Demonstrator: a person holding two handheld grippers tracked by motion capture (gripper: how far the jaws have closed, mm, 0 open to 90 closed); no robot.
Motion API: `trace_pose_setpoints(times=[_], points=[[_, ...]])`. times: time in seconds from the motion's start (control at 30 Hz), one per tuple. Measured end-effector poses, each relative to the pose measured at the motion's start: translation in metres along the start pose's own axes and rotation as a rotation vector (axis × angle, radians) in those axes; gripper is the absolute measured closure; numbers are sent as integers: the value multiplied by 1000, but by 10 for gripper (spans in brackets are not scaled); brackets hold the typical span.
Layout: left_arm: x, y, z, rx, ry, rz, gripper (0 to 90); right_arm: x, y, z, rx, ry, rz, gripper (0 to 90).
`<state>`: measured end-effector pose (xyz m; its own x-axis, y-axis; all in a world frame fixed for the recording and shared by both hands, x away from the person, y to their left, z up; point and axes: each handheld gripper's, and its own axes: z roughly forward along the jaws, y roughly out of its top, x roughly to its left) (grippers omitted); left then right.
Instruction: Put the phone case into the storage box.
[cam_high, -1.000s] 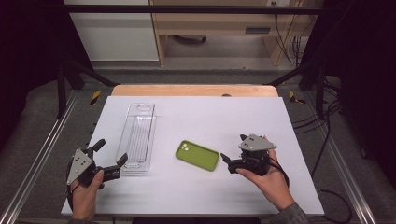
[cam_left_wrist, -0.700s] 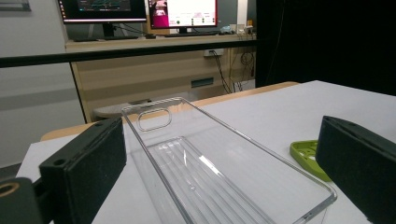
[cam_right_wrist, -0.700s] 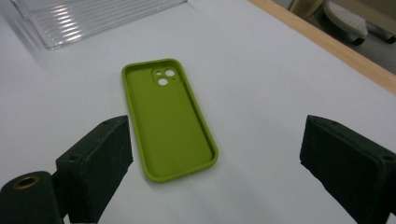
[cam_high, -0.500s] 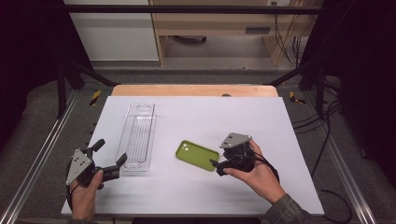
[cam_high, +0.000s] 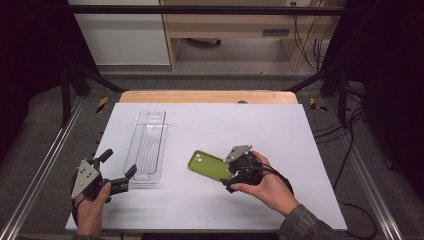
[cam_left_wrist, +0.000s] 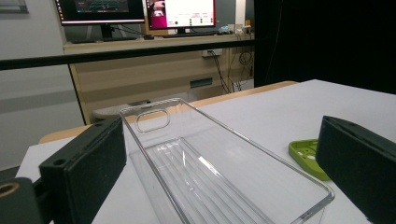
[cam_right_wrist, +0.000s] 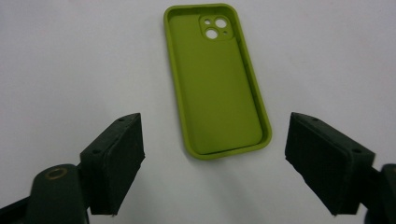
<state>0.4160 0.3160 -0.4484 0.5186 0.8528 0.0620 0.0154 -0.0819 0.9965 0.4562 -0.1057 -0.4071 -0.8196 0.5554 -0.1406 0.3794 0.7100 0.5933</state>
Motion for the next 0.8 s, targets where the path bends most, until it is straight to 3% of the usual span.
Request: trace_pose_setpoints(times=[0.33,0.47,0.8], points=[[0,0,0,-1,0,-1,16,-1,-1,4,31,34,3,426],[-1,0,0,0,-3,2,16,0,-2,7,42,68,13,519],[-1,0,1,2,-5,3,16,2,1,23,72,113,18,632]])
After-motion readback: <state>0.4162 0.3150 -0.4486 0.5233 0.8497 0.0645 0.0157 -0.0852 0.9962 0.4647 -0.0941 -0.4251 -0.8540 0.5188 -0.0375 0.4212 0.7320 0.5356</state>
